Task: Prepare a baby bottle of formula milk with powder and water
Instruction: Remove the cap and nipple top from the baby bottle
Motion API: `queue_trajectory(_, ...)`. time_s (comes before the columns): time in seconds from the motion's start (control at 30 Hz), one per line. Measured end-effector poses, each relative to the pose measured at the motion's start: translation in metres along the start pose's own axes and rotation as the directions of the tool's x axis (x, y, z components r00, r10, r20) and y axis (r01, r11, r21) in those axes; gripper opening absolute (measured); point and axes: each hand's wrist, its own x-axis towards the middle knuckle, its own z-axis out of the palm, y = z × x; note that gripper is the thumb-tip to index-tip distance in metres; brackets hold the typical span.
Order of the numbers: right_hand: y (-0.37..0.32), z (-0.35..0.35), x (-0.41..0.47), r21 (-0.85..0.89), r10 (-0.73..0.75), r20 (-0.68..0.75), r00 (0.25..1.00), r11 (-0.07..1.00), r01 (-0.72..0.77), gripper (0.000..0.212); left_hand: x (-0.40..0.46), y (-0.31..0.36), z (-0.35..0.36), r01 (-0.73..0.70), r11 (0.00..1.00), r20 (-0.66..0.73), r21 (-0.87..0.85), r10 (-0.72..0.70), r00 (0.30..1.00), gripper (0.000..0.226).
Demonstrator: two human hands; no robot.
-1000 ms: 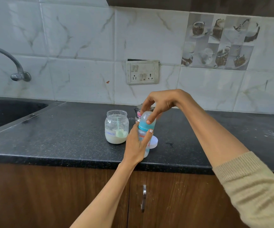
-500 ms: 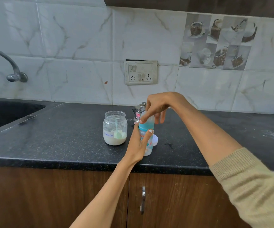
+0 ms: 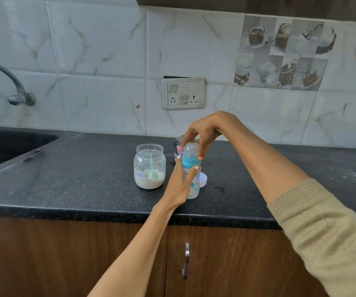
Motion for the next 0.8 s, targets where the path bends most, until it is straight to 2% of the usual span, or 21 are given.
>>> queue_trajectory(0.07,0.001,0.002,0.002,0.09,0.03,-0.019,0.999,0.996,-0.029,0.054,0.001,-0.001,0.0,-0.008,1.0,-0.009,-0.006,0.008,1.0,0.023)
queue_trajectory(0.17,0.0,0.007,0.007,0.065,0.112,-0.065,0.992,0.992,-0.108,0.078,0.001,-0.003,0.001,-0.018,1.0,-0.014,-0.018,0.017,1.0,0.033)
queue_trajectory(0.33,-0.001,0.006,0.01,0.046,0.057,-0.066,0.996,0.997,-0.054,0.048,0.003,-0.005,0.001,-0.02,1.0,-0.02,-0.006,0.02,1.0,0.033)
queue_trajectory(0.5,-0.001,0.003,0.007,0.064,-0.013,-0.03,0.999,0.998,0.015,0.053,0.004,-0.004,0.002,-0.031,0.999,-0.019,-0.01,0.031,0.999,0.031)
queue_trajectory(0.67,-0.002,0.0,0.008,-0.055,-0.053,-0.01,0.999,0.997,0.052,0.055,0.003,-0.001,0.001,-0.032,0.999,-0.016,-0.005,0.032,0.999,0.025)
queue_trajectory(0.8,0.0,0.004,0.013,0.078,-0.024,-0.023,0.999,0.997,0.026,0.057,0.005,-0.007,0.001,-0.032,0.999,-0.029,-0.015,0.032,0.999,0.028)
